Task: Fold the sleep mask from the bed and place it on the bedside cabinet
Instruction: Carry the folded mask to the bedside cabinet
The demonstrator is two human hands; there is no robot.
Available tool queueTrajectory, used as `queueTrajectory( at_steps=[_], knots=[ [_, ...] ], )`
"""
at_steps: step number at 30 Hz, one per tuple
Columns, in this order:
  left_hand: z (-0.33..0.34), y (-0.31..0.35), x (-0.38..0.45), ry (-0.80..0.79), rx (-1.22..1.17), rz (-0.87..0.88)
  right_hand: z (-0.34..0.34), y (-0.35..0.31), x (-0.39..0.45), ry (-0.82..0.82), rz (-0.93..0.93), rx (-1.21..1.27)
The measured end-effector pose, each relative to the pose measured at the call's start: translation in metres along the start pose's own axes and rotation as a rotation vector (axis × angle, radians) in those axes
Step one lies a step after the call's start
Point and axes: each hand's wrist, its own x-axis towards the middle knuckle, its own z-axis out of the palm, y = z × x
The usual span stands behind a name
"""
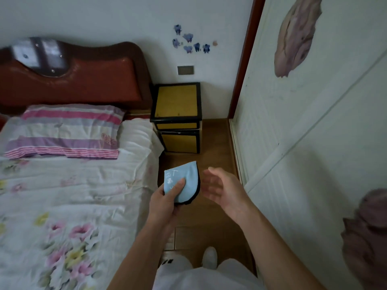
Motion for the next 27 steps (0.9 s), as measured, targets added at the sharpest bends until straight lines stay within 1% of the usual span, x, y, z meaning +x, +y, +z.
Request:
queueTrajectory(
  at_steps=[4, 8, 13, 20, 27],
  knots=[
    [0.011, 0.021, 0.041, 0.032, 0.026, 0.004, 0.007, -0.025, 0.038, 0.003, 0.023, -0.012],
    [0.023, 0.041, 0.088, 0.045, -0.013, -0.016, 0.013, -0.050, 0.080, 0.021, 0.025, -0.026],
    [0.044, 0.074, 0.163, 0.018, -0.023, -0.033, 0.023, -0.086, 0.148, 0.072, 0.005, -0.020],
    [0.071, 0.161, 0.290, -0.038, -0.013, -0.045, 0.071, -0.164, 0.264, 0.149, 0.003, 0.026],
    [0.083, 0.241, 0.393, -0.063, 0.040, -0.045, 0.123, -0.232, 0.358, 0.193, -0.003, 0.080]
  ],
)
